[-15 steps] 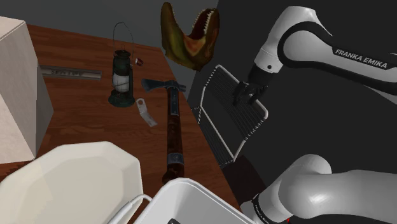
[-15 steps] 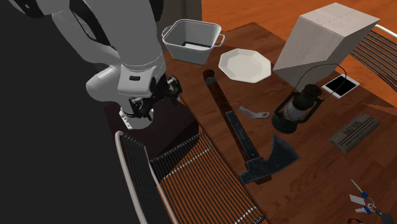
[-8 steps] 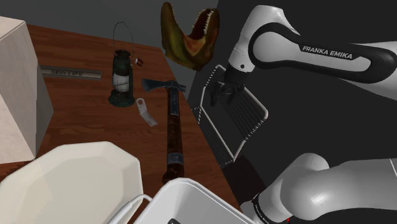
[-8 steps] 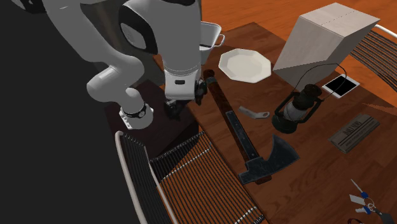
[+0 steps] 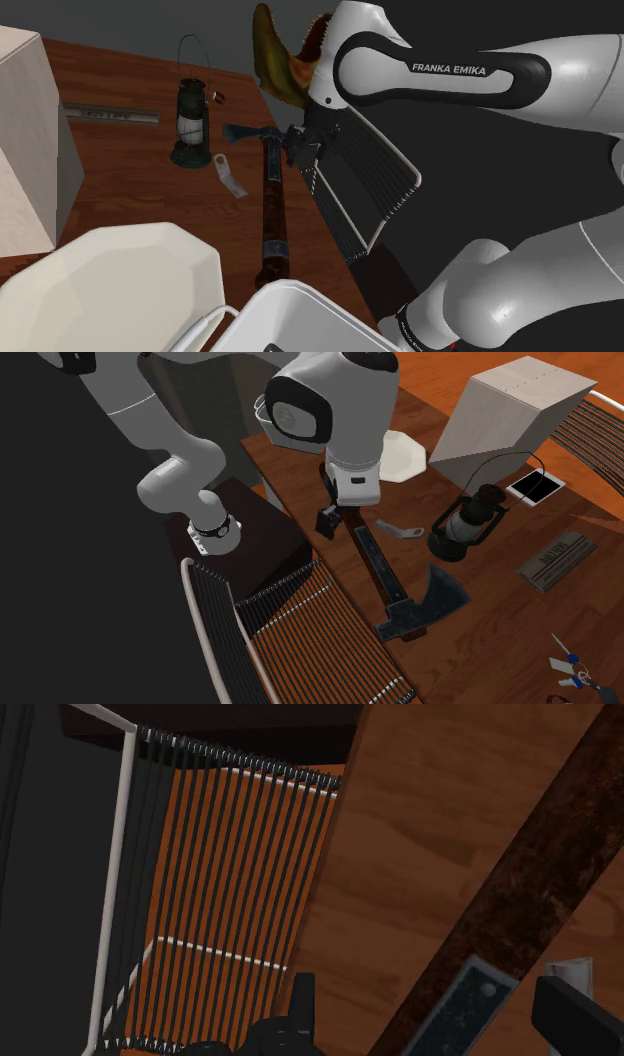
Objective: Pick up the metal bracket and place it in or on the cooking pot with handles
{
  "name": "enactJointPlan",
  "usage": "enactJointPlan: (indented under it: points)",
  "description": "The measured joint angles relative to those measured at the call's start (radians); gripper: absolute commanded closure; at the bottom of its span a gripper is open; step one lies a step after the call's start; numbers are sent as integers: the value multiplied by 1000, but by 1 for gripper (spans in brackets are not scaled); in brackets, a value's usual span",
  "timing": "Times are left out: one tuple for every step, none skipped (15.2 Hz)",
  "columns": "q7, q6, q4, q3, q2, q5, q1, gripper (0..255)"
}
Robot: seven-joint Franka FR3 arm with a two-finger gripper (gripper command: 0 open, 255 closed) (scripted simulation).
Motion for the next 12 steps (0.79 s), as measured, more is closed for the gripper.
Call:
enactJointPlan:
  points:
    - [5, 15, 15, 9, 32, -2, 5, 0]
    - [14, 18, 36, 21, 56, -2, 12, 0]
    - [21, 33, 57, 31, 91, -6, 17, 0]
    - [33, 36, 88, 44, 126, -9, 25, 0]
    - [43, 35, 115, 55, 152, -12, 31, 0]
    - [50, 43, 146, 64, 191, -19, 36, 0]
    - [61, 44, 189, 74, 237, -28, 43, 0]
    - [70, 51, 218, 83, 275, -36, 49, 0]
    - [79, 57, 234, 92, 298, -42, 57, 0]
    - [88, 56, 265, 101, 331, -50, 65, 0]
    - [95, 59, 290, 108, 359, -57, 72, 0]
    - [105, 57, 327, 115, 396, -68, 80, 0]
